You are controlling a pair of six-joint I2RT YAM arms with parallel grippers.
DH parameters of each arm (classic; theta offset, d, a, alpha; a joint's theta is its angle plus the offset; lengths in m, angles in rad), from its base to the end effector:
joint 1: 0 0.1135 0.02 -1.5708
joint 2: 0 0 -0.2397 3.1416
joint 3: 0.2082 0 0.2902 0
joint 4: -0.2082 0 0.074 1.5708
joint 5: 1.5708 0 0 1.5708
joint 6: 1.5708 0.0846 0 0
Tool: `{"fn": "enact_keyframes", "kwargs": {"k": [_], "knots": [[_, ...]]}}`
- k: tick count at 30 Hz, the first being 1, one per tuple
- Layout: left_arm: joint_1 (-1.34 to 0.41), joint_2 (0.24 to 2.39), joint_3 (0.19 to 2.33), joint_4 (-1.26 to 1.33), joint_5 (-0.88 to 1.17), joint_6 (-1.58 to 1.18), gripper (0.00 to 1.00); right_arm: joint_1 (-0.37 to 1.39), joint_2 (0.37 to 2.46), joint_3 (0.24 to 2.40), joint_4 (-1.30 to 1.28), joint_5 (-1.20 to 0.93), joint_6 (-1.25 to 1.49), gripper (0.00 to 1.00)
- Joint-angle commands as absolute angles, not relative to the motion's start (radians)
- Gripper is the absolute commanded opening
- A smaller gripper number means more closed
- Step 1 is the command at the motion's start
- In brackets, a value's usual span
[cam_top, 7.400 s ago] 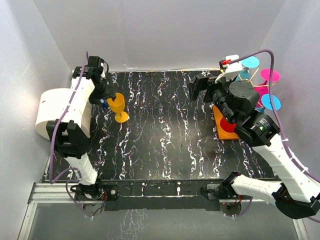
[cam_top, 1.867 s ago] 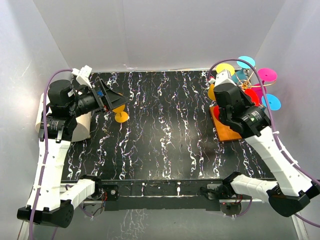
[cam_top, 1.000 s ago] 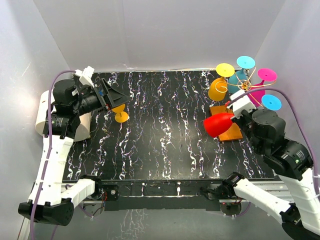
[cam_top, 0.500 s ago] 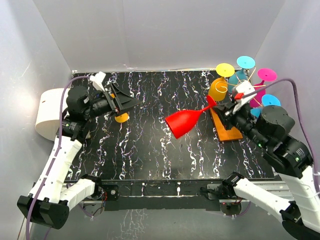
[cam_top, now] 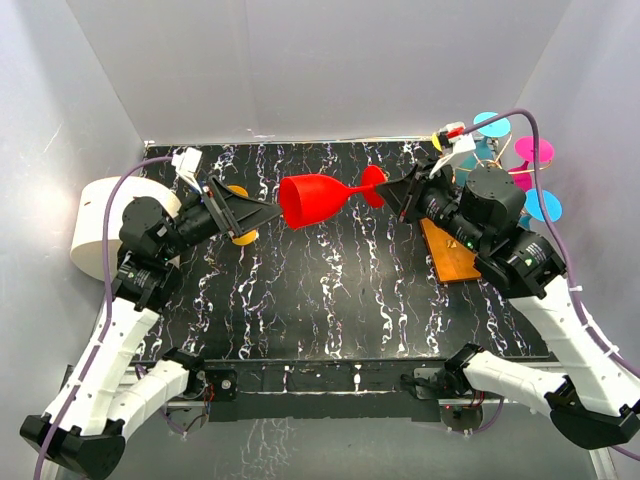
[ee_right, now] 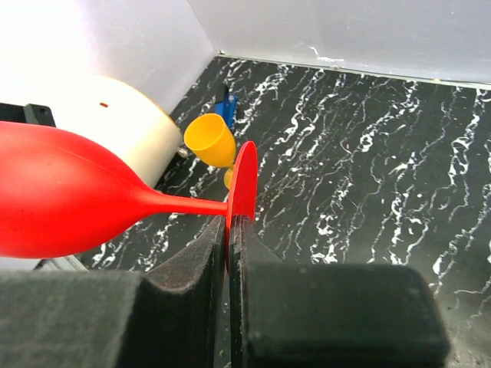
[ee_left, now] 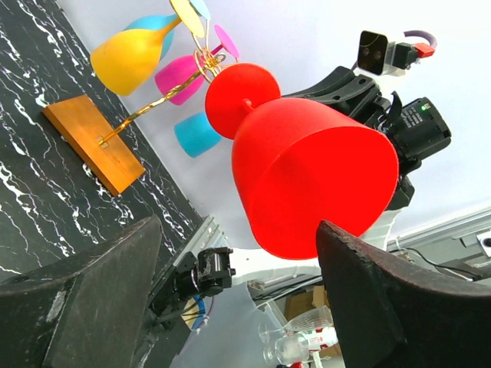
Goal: Take the wine glass off the wine glass rack
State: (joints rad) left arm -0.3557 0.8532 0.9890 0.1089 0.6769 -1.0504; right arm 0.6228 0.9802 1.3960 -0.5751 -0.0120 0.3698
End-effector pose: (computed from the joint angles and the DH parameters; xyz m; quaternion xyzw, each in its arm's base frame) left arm 0.2359 -0.1442 0.4259 0.0484 0.6350 -0.6366 0.4350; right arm 0.2257 0.1633 0.4570 -0.0999 0.7545 0.3129 0.5682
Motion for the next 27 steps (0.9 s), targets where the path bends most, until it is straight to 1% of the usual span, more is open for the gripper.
{"fn": "enact_keyframes", "kwargs": {"k": [1,5,9,12,17,20,24,25,26,27], "knots": [[-0.359,0.852,1.029,0.085,0.639,-1.013,0.77,0.627,0.962,1.381,-0.411,-0.049,0.432,0.0],[-0.358,0.888,1.075,0.039,0.64,-0.997,0.66,0.628,0.969,1.358,-0.362,-0.09,0.443,0.0],[-0.36,0.906,1.121,-0.047,0.608,-0.971,0.51,0.629,0.977,1.334,-0.33,-0.113,0.43,0.0],[-0.359,0.917,1.147,-0.102,0.596,-0.951,0.47,0.628,0.986,1.304,-0.287,-0.141,0.408,0.0],[-0.359,0.937,1.212,-0.292,0.54,-0.867,0.36,0.629,1.029,1.281,-0.221,-0.191,0.399,0.0],[-0.359,0.947,1.262,-0.389,0.502,-0.82,0.24,0.629,1.059,1.277,-0.19,-0.228,0.407,0.0],[-0.36,0.961,1.328,-0.53,0.43,-0.762,0.0,0.628,1.083,1.276,-0.164,-0.225,0.417,0.0],[-0.359,0.963,1.342,-0.568,0.405,-0.745,0.0,0.629,1.086,1.276,-0.165,-0.218,0.417,0.0],[-0.359,0.963,1.354,-0.61,0.377,-0.732,0.0,0.628,1.09,1.277,-0.166,-0.212,0.415,0.09],[-0.359,0.96,1.363,-0.648,0.347,-0.725,0.0,0.629,1.09,1.274,-0.167,-0.206,0.412,0.24]]}}
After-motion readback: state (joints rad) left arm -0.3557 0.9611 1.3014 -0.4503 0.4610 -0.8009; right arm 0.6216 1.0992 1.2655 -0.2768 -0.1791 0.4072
